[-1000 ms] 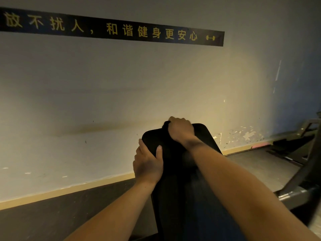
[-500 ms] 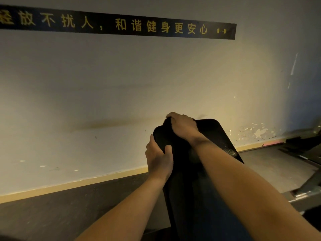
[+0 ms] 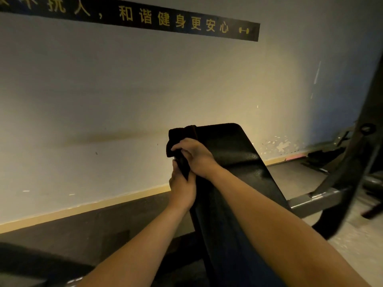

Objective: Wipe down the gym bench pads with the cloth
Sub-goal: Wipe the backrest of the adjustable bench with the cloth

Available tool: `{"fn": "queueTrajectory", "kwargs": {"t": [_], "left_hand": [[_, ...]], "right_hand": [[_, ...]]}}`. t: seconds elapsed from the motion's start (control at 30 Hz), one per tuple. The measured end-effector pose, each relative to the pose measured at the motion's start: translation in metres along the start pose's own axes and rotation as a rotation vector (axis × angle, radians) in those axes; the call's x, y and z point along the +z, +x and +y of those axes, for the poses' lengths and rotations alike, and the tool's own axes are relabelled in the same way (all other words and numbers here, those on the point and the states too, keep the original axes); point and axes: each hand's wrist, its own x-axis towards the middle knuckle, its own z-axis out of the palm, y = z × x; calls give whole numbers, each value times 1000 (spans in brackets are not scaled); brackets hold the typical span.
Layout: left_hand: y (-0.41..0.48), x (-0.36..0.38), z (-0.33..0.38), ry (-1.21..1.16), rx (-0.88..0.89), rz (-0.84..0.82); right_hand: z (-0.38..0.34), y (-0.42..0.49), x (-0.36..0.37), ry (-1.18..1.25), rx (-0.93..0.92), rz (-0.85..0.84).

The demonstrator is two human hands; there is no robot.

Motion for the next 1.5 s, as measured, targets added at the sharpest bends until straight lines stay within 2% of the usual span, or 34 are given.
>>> {"fn": "queueTrajectory", "kwargs": {"t": [0.13,0.23,0.33,0.4,0.47,0.57,0.73,0.87,0.93,1.17,1.3,1.4,1.5], "left_hand": [[-35,0,-16,-21,-9,-40],[-72,1,-23,30,50,-30],[-115,0,-25,61,127,-4],[-146,3,-29,136,117,-21],[-190,8,-27,244,44,-124],[-262,14,-29,336,48,-276],[-343,27,-57,387,59,-372],[-396,32,-69,256,-6,-376],[-419,32,-71,236,-41,-398],[-501,40,-78,139,-169,-492],[-530,36,-79,47,-219,-527],[-545,41,-76,241,-146,-504],[-542,46,-76,633,155,-437]], "right_hand": [[-13,-49,-5,25,40,45],[-28,-102,-7,-91,70,97],[-43,-160,-9,-128,204,144],[-54,-200,-10,-78,335,327],[-68,-246,-13,-119,453,543],[-90,-317,-5,-130,596,673],[-106,-409,26,-225,654,489],[-121,-480,30,-281,661,399],[-122,-510,24,-289,747,368],[-128,-625,10,-232,1051,436],[-144,-654,7,-110,1267,487],[-153,-631,2,-74,1149,454],[-156,-582,5,-33,916,399]]}}
